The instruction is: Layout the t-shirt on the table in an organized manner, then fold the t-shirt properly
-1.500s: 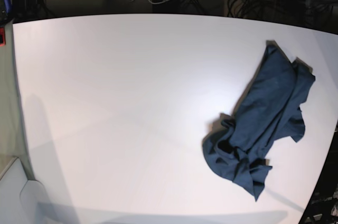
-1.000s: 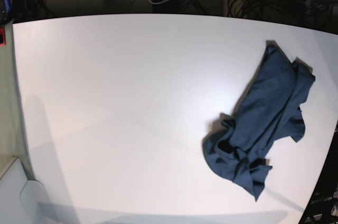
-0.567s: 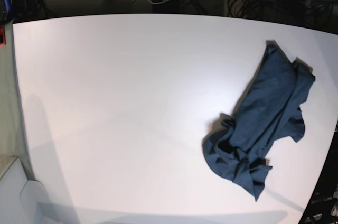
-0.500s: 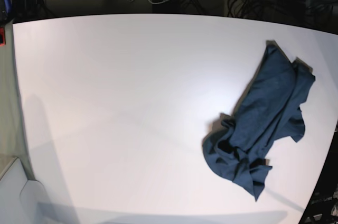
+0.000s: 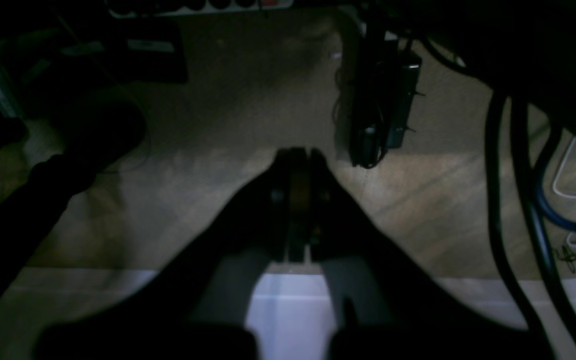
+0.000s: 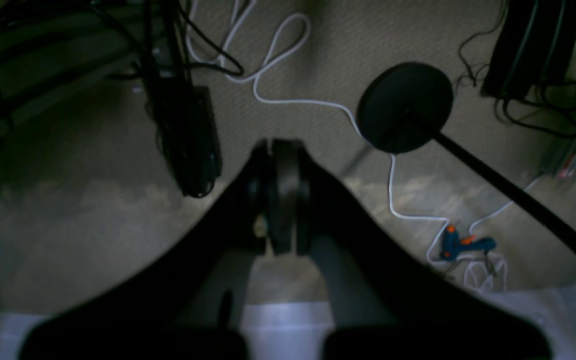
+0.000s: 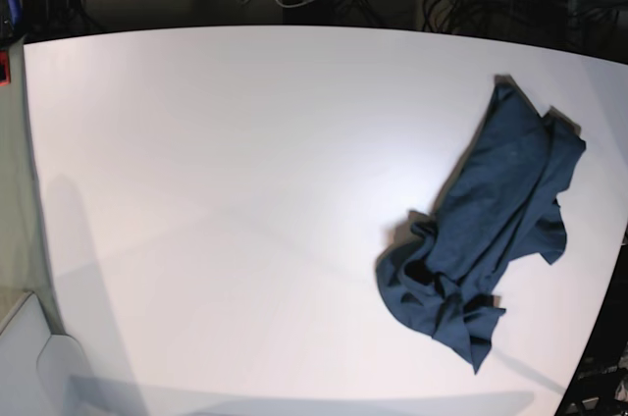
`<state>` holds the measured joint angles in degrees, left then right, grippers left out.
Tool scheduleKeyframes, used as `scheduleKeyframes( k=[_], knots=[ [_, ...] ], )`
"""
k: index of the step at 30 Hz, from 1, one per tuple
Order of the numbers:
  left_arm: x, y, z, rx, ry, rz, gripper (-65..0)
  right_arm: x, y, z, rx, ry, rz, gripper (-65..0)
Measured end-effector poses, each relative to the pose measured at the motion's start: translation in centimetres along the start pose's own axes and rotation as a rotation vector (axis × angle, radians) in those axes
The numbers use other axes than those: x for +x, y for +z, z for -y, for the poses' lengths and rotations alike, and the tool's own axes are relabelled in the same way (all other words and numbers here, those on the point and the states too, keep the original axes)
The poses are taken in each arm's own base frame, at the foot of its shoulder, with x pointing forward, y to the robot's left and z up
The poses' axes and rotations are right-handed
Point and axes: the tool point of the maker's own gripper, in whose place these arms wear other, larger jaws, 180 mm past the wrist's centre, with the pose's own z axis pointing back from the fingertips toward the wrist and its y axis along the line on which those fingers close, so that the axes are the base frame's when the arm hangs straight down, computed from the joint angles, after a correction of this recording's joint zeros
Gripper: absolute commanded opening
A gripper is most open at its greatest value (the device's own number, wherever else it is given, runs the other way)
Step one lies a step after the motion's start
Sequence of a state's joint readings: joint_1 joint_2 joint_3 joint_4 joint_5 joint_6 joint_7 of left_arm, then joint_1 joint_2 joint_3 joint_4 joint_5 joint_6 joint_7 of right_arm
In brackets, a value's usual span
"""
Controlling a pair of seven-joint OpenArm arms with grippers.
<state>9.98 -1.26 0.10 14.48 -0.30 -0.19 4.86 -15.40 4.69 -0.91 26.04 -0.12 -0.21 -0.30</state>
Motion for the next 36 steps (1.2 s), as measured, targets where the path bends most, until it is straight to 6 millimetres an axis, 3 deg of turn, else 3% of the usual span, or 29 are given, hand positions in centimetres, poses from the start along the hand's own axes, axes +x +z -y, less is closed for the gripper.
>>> scheduleKeyframes(
  k=[3, 8, 15, 25, 30, 32, 36],
  knots=[
    [-0.5, 0.4, -0.3, 0.003, -0.003, 0.026, -65.0, -1.4, 0.7, 1.2, -0.015, 0.007, -0.003, -65.0],
    [-1.3, 2.5, -0.9, 0.009, -0.015, 0.111, -65.0, -1.4, 2.1, 2.8, -0.036, 0.023, 0.049, -65.0],
    [1.6, 7.3, -0.7, 0.0, -0.028, 0.301, -65.0, -0.3, 5.5, 4.8, -0.054, 0.083, 0.158, -65.0],
    [6.0, 15.9, 0.7, -0.033, -0.033, 0.452, -65.0, 4.8, 13.4, 8.2, -0.048, 0.026, 0.384, -65.0],
    [7.0, 19.5, 1.1, -0.046, -0.026, 0.501, -65.0, 7.6, 17.5, 7.9, 0.007, 0.025, 0.491, -65.0],
    [7.7, 21.4, 0.0, -0.02, -0.01, 0.536, -65.0, 8.1, 19.3, 7.2, 0.032, 0.041, 0.522, -65.0],
    [9.4, 24.6, -2.7, 0.055, 0.003, 0.618, -65.0, 8.8, 22.6, 8.0, 0.009, 0.042, 0.564, -65.0]
  ],
)
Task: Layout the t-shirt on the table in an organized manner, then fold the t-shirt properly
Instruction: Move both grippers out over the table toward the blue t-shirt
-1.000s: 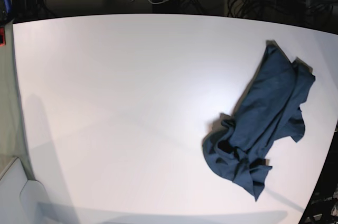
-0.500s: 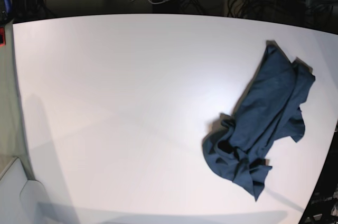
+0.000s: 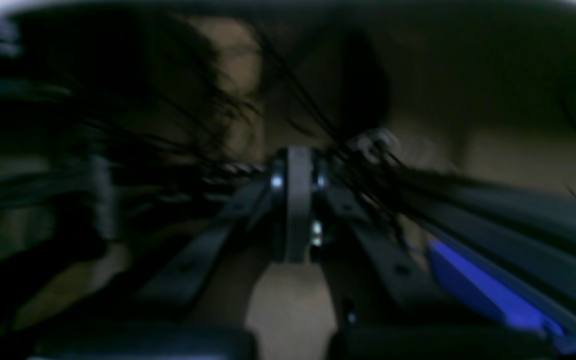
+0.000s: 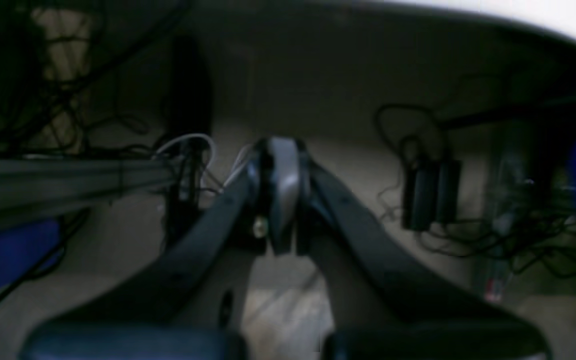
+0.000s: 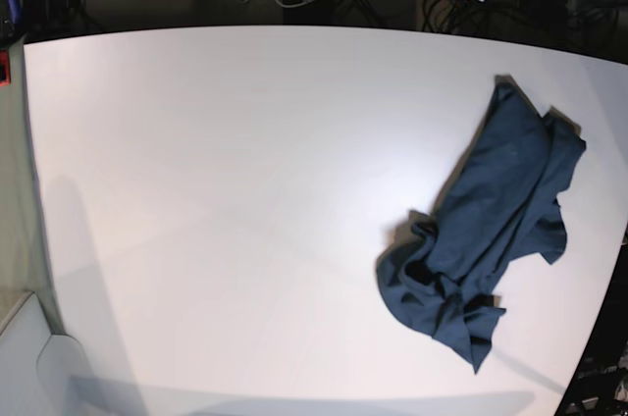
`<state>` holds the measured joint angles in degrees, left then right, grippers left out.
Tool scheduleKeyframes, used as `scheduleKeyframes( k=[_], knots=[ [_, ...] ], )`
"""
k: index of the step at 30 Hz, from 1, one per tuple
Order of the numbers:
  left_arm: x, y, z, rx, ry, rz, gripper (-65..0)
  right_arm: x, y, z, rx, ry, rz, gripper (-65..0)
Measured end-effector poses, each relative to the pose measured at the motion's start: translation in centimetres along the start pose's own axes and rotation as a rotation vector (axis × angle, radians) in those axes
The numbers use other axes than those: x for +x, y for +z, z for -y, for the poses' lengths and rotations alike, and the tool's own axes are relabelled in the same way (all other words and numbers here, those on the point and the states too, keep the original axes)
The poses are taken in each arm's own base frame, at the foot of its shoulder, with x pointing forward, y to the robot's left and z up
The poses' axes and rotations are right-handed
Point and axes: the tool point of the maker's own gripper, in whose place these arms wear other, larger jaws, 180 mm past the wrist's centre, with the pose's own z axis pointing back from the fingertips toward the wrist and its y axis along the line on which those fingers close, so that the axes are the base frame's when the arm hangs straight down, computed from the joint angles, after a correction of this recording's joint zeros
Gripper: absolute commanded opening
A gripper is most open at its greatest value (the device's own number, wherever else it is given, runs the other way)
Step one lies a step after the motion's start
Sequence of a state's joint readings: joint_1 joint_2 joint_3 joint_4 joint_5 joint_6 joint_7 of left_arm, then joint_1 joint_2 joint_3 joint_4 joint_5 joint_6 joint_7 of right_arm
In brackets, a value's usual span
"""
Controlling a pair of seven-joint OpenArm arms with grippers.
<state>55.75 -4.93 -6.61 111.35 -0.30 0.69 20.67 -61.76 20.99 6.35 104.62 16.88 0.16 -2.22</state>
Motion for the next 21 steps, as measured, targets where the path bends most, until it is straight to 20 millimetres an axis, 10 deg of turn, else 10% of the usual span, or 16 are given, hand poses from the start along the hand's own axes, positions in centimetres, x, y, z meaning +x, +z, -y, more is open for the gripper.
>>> scheduleKeyframes(
  k=[6, 21],
  knots=[
    [2.2, 0.6, -4.3, 0.115, -0.002, 0.059, -65.0, 6.2, 1.3, 0.3, -0.018, 0.013, 0.127, -65.0],
    [7.7, 0.4, -14.6, 0.289, 0.359, 0.194, -63.4, 14.6, -4.4, -2.1, 0.028, -0.05, 0.251, -65.0]
  ],
)
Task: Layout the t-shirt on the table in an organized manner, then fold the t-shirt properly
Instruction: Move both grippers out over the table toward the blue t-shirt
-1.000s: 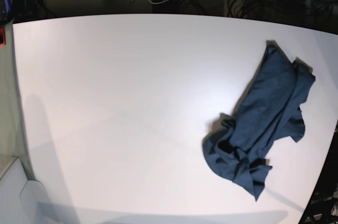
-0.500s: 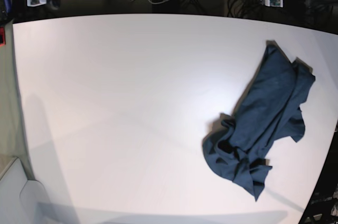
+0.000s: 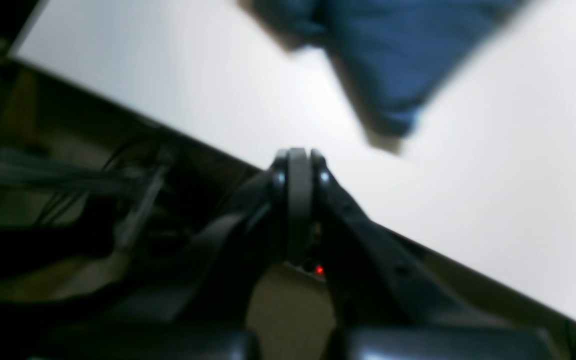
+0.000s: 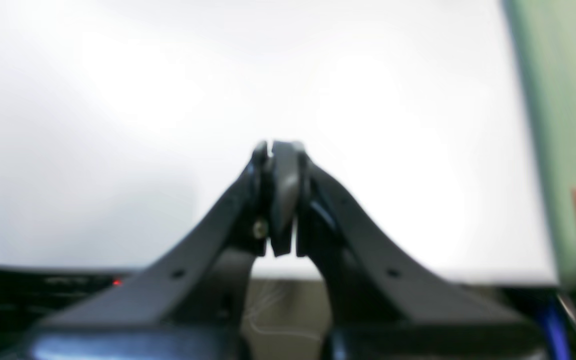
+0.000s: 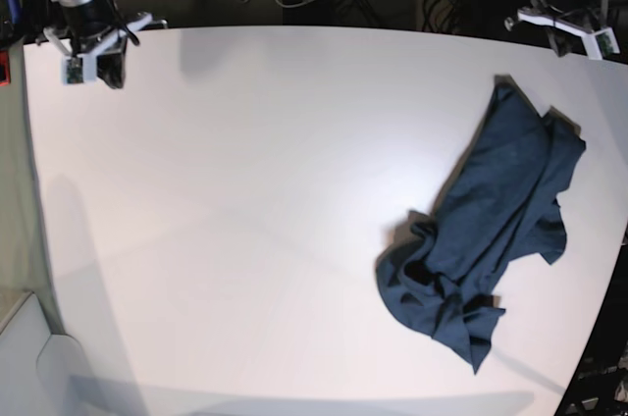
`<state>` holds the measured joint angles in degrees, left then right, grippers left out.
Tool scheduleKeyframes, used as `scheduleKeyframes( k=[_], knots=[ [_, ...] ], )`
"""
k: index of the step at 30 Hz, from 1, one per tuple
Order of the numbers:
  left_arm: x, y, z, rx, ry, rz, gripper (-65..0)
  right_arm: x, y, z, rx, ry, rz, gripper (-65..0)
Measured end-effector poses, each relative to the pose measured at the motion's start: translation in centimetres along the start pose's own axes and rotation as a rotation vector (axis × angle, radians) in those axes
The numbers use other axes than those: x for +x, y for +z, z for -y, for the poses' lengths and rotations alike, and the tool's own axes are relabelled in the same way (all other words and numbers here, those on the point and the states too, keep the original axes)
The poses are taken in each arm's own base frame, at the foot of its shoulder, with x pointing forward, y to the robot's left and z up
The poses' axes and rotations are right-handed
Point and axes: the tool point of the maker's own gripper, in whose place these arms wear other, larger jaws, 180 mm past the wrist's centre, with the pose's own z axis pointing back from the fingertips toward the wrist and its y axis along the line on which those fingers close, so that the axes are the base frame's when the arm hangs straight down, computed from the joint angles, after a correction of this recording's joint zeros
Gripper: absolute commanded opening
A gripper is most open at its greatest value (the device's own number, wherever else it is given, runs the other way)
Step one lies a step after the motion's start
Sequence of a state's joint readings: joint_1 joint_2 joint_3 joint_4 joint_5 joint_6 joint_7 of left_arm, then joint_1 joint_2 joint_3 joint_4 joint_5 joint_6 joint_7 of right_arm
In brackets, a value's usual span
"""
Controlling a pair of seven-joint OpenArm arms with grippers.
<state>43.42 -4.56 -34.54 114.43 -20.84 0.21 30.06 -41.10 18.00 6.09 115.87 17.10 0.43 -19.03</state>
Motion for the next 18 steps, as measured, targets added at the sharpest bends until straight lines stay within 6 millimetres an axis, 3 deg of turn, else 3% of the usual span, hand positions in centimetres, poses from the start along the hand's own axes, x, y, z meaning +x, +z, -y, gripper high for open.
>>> scheduleKeyframes(
  k=[3, 7, 12, 18],
  knots=[
    [0.9, -0.6, -0.5, 0.006, 0.067, -0.01, -54.9, 2.3, -1.5, -1.4, 0.036, -0.01, 0.05, -64.5],
    [2.1, -0.7, -2.0, 0.035, 0.12, 0.002, -44.4, 3.9, -3.2, -4.4, 0.114, 0.0, 0.049, -55.8],
    [4.1, -1.6, -1.3, 0.016, 0.149, 0.057, -43.6, 6.5, -4.5, -7.9, 0.203, 0.012, 0.09, -45.8],
    [7.7, -2.7, -0.6, -0.003, 0.166, 0.148, -43.5, 9.9, -5.4, -13.2, 0.331, 0.02, 0.13, -43.3]
  ],
)
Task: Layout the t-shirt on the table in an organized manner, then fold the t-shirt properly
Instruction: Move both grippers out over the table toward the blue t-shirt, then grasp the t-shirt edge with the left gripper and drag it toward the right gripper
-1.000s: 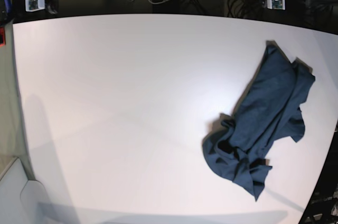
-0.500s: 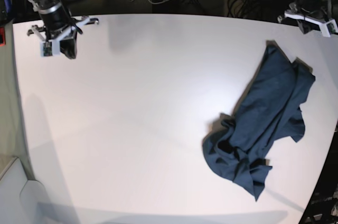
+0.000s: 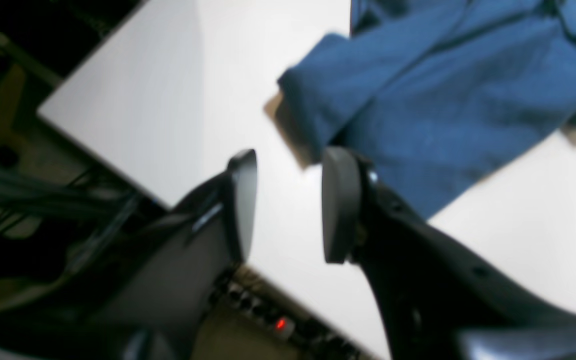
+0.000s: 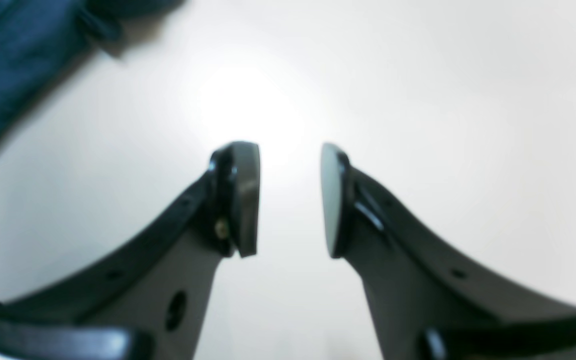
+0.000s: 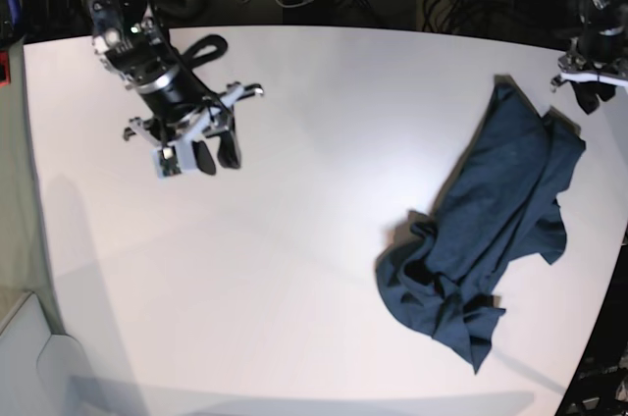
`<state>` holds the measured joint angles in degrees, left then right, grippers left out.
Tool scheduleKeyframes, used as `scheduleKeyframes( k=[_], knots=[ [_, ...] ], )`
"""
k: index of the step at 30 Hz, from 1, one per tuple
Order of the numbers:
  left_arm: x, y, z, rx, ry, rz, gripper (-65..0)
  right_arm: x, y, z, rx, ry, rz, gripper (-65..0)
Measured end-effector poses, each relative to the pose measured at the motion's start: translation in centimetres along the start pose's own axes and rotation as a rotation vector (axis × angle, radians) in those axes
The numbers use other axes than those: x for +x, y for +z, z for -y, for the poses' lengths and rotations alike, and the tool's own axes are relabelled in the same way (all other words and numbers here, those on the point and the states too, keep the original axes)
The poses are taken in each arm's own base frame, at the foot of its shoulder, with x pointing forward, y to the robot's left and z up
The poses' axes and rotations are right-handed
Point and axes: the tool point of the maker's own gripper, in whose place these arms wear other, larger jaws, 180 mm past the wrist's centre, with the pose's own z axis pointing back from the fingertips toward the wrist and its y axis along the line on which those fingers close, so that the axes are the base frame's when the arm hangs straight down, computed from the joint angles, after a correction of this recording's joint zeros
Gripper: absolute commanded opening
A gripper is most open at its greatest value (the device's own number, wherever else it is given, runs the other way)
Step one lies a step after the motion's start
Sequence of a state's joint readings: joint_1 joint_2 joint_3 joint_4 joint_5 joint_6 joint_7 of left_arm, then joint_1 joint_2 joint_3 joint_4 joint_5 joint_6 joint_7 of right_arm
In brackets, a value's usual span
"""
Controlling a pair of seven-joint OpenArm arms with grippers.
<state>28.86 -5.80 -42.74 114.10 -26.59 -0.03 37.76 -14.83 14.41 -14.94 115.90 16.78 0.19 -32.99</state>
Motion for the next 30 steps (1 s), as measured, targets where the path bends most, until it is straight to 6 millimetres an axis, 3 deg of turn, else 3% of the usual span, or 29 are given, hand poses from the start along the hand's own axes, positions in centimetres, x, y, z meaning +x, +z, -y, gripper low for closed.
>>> scheduleKeyframes(
  k=[3, 10, 15, 18, 20, 24, 30],
  knots=[
    [0.8, -0.4, 0.6, -0.014, 0.013, 0.024, -43.6, 2.5, -1.5, -2.5, 0.061, -0.02, 0.032, -43.3],
    [1.2, -0.6, 0.8, -0.016, 0.017, 0.034, -43.4, 7.3, -5.7, -6.1, 0.135, -0.075, 0.066, -43.3],
    [0.9, -1.0, 0.4, -0.011, 0.014, 0.016, -43.3, 6.0, -9.4, -6.7, 0.142, -0.079, -0.02, -43.3],
    [2.9, -1.6, 0.7, -0.019, 0.007, 0.074, -43.3, 5.5, -10.1, -7.7, 0.163, -0.056, -0.046, -43.3],
    [3.1, -2.2, 0.8, -0.023, 0.017, 0.075, -43.3, 5.6, -10.1, -8.0, 0.172, -0.06, -0.044, -43.3],
    [1.4, -5.2, -1.3, 0.022, 0.05, 0.003, -43.4, 5.4, -10.1, -7.6, 0.164, -0.056, -0.045, -43.3],
    [-1.1, -8.3, -2.6, 0.057, 0.126, -0.079, -43.2, 2.4, -9.5, -5.9, 0.133, -0.029, -0.111, -43.3]
  ],
)
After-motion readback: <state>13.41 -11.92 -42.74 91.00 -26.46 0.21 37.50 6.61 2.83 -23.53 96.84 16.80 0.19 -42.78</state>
